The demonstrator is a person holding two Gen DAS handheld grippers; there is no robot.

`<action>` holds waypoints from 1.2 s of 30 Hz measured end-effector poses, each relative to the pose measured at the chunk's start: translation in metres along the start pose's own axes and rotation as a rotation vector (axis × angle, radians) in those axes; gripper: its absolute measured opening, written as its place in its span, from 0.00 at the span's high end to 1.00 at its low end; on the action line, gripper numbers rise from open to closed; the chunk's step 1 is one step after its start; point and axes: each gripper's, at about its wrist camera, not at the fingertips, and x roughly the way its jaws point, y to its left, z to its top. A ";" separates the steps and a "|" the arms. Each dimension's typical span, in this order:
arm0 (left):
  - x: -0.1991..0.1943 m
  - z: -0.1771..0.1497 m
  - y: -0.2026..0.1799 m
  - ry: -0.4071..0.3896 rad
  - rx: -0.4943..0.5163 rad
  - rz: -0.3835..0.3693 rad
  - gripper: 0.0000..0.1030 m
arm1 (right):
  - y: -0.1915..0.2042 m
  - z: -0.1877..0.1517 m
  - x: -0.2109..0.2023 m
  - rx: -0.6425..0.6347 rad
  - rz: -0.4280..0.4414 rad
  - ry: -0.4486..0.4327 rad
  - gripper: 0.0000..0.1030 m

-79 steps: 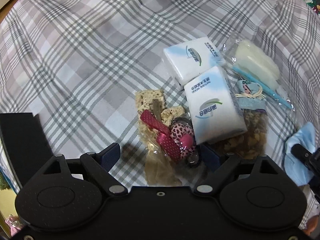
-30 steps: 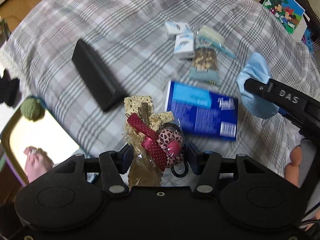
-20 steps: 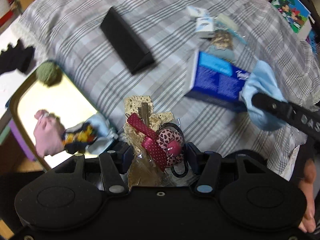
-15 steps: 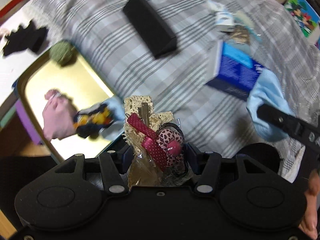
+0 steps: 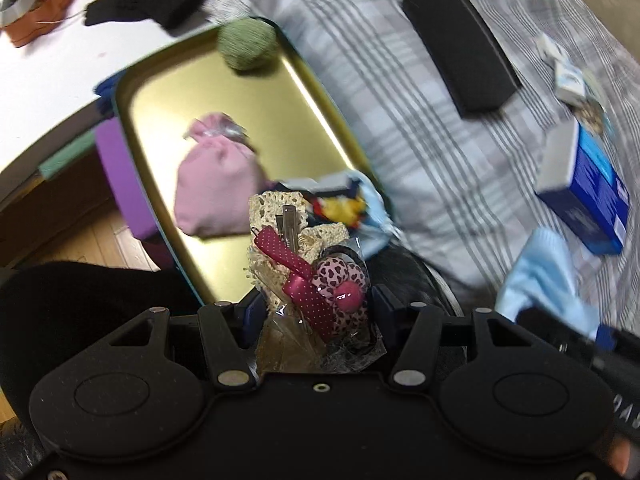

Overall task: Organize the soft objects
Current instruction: 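Carry the lace pouch and blue mask over the gold tray with both tools, then open the left tool to drop the lace pouch while the right tool releases the mask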

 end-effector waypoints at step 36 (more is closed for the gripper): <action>0.033 0.130 0.069 -0.004 -0.210 0.109 0.48 | 0.101 0.076 0.085 -0.161 0.039 0.100 0.50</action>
